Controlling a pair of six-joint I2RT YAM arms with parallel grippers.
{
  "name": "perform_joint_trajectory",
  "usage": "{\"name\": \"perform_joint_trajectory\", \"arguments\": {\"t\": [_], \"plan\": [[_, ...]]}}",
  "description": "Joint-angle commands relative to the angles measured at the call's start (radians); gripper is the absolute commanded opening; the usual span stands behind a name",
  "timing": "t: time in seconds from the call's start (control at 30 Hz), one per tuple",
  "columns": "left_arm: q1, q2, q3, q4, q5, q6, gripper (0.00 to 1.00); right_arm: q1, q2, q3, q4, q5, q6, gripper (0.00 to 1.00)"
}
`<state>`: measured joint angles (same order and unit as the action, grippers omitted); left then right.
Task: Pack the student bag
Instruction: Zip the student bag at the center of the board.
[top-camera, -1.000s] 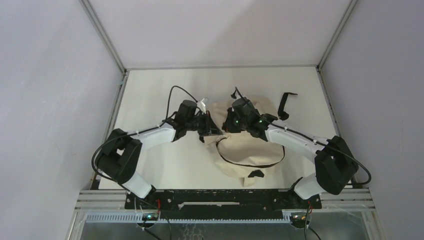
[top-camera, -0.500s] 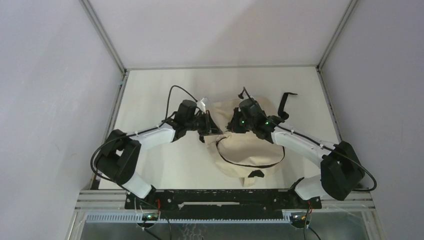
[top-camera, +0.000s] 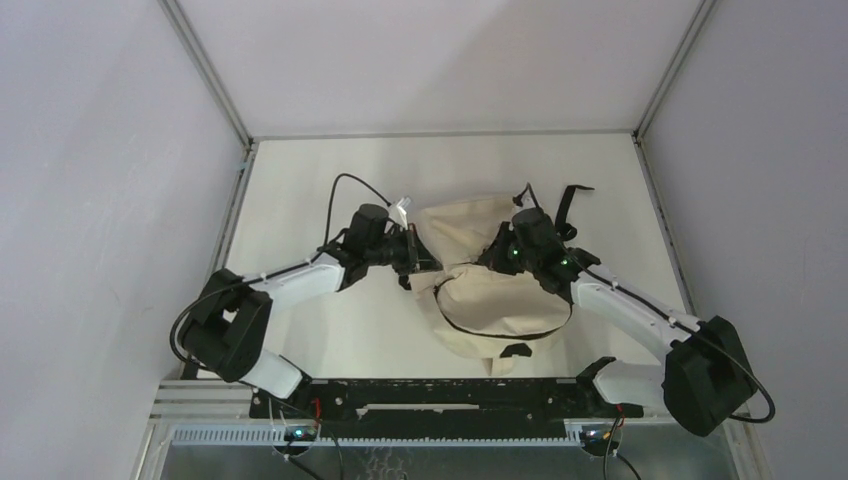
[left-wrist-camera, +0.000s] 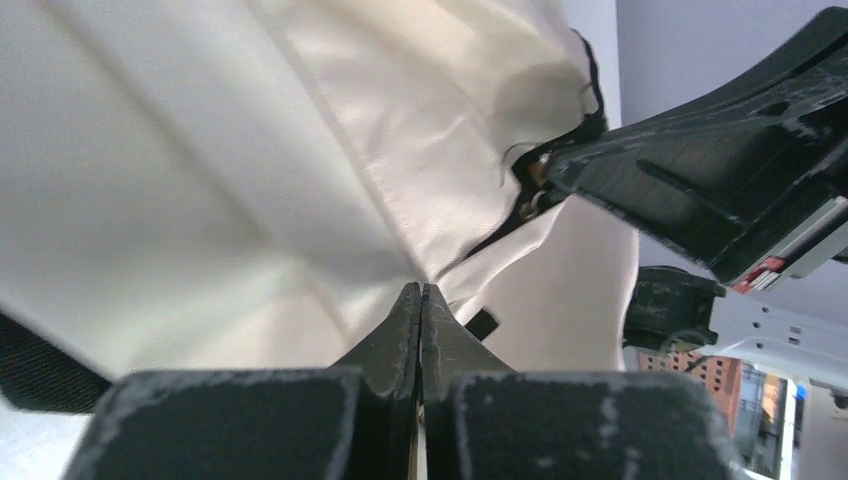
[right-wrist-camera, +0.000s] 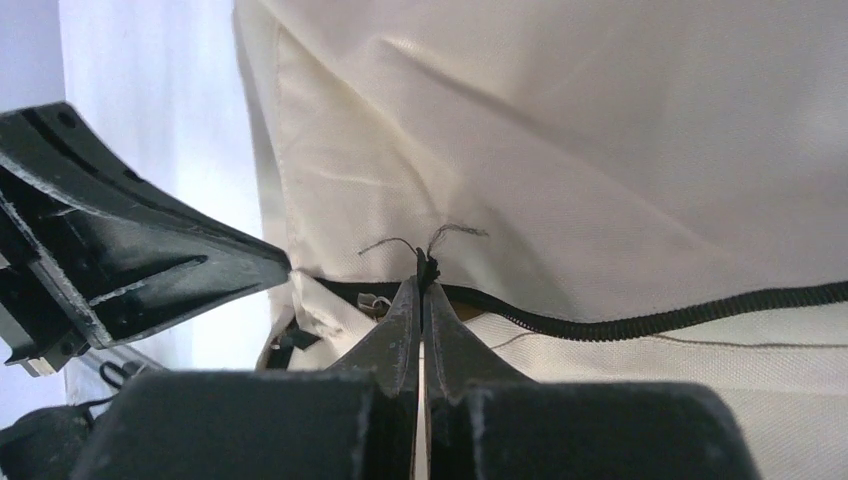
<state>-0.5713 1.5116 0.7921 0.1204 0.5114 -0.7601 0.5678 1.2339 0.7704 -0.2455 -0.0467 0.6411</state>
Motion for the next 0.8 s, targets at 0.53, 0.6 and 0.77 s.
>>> {"name": "perform_joint_trajectory", "arguments": {"t": [0.53, 0.6, 0.77], "plan": [[-0.023, -0.160, 0.017, -0.107, -0.050, 0.165, 0.39, -0.071, -0.137, -0.029, 0.027, -0.041, -0.033, 0.00], [-0.084, -0.161, 0.076, -0.200, -0.104, 0.256, 0.57, -0.070, -0.128, -0.028, 0.041, -0.051, -0.027, 0.00], [-0.250, -0.153, 0.172, -0.255, -0.284, 0.476, 0.70, -0.077, -0.114, -0.028, 0.059, -0.070, -0.013, 0.00]]}}
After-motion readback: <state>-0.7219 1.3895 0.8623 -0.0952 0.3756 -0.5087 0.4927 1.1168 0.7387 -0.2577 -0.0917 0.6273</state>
